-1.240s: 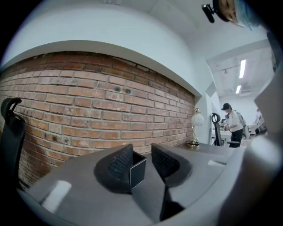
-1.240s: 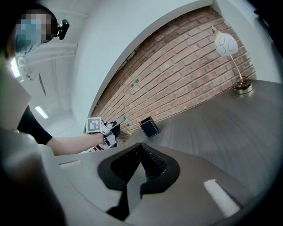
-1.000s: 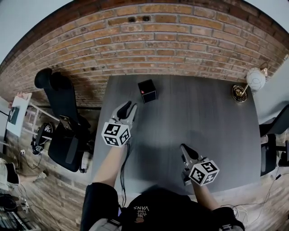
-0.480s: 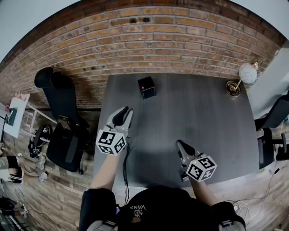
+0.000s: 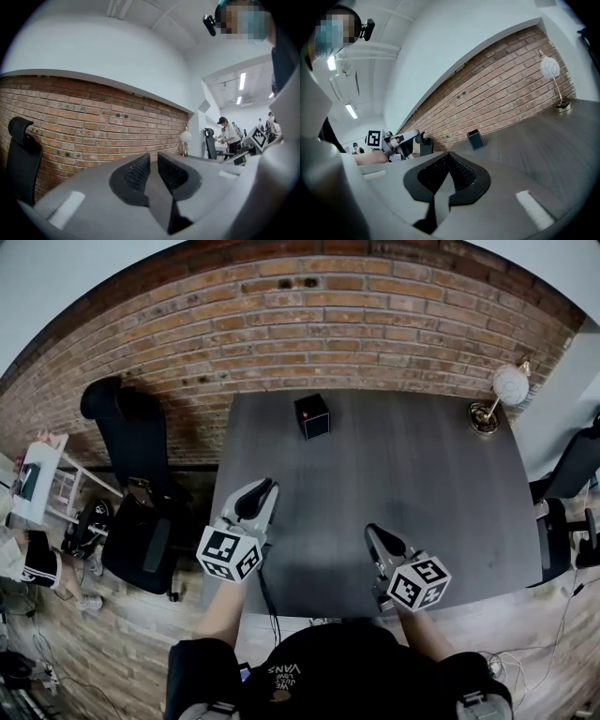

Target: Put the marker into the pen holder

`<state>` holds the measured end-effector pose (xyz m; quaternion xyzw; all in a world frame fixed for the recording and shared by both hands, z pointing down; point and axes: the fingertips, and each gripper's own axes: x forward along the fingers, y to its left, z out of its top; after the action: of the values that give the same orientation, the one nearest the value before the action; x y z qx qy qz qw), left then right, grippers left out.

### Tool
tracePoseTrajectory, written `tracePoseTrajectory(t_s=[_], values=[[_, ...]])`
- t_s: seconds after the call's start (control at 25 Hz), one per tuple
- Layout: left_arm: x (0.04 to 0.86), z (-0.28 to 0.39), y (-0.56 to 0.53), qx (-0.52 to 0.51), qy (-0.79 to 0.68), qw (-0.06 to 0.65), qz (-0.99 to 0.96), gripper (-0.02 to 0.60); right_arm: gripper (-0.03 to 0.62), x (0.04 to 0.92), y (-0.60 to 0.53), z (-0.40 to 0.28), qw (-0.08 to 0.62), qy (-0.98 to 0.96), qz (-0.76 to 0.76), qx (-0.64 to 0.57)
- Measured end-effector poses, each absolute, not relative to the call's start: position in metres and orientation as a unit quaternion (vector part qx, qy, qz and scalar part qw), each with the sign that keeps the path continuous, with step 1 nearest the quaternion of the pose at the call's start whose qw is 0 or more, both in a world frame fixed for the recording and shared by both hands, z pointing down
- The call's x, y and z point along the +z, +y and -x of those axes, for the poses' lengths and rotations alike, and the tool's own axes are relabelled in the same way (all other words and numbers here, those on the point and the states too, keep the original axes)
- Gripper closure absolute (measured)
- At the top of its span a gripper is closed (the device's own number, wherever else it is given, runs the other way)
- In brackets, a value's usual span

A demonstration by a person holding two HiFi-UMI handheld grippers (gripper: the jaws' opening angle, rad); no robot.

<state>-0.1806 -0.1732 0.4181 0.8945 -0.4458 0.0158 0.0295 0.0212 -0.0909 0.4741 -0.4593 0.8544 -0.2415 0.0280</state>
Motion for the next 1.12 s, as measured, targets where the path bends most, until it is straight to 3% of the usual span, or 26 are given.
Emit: tracePoseTrajectory(t_s=[0.6, 1.12], values=[[0.415, 0.206, -0.092, -0.01, -0.447, 0.033, -0.894, 0.526, 0.594, 0.467, -0.055, 0.004, 0.033, 0.855, 0.466, -0.227], [0.429, 0.211, -0.044, -0.015, -0.445, 0.043, -0.894, 0.529, 0.594, 0.47, -0.035, 0.027, 0.029, 0.864, 0.451, -0.221]])
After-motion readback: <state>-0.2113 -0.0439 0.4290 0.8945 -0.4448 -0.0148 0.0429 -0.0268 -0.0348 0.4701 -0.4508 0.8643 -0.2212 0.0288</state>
